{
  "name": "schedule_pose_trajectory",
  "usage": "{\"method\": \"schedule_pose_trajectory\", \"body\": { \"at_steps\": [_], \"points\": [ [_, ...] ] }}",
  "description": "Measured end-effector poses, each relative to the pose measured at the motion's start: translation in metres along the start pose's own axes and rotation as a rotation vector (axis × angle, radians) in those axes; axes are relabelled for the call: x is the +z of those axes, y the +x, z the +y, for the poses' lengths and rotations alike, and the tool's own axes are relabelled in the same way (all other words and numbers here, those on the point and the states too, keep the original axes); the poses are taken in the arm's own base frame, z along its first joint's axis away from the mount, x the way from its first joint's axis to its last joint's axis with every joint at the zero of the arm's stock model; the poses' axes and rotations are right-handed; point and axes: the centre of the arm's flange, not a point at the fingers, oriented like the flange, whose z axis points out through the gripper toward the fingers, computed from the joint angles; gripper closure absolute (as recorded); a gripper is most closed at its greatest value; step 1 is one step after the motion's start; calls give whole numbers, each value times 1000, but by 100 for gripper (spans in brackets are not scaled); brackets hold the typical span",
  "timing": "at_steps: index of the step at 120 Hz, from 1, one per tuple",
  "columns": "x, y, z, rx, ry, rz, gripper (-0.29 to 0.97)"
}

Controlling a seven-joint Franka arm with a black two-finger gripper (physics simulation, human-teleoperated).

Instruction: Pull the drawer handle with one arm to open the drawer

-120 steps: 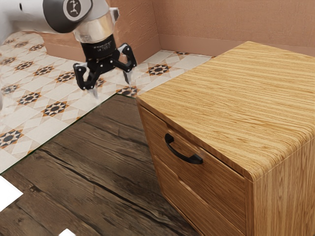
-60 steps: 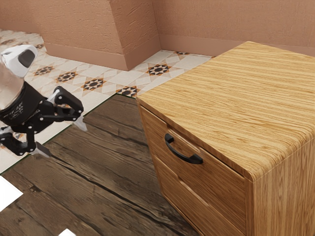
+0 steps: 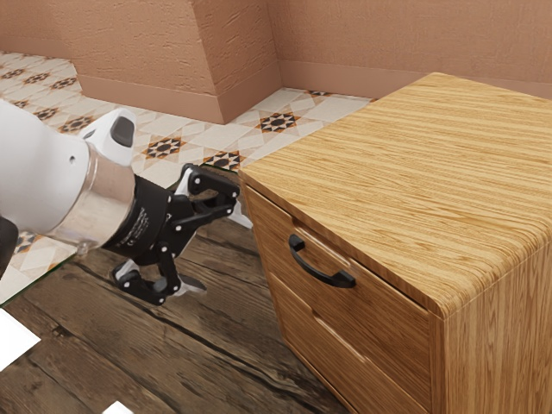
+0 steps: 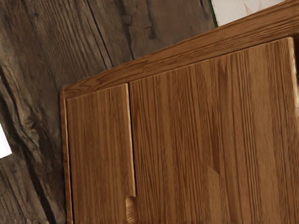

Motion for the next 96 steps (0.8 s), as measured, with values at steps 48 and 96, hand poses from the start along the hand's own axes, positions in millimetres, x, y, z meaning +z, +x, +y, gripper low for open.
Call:
{"method": "schedule_pose_trajectory", "body": {
  "at_steps": [48,96],
  "points": [
    [28,-48,7,-109,54,-69,1],
    [55,-62,18,-173,57,-63,2]
  ]
}}
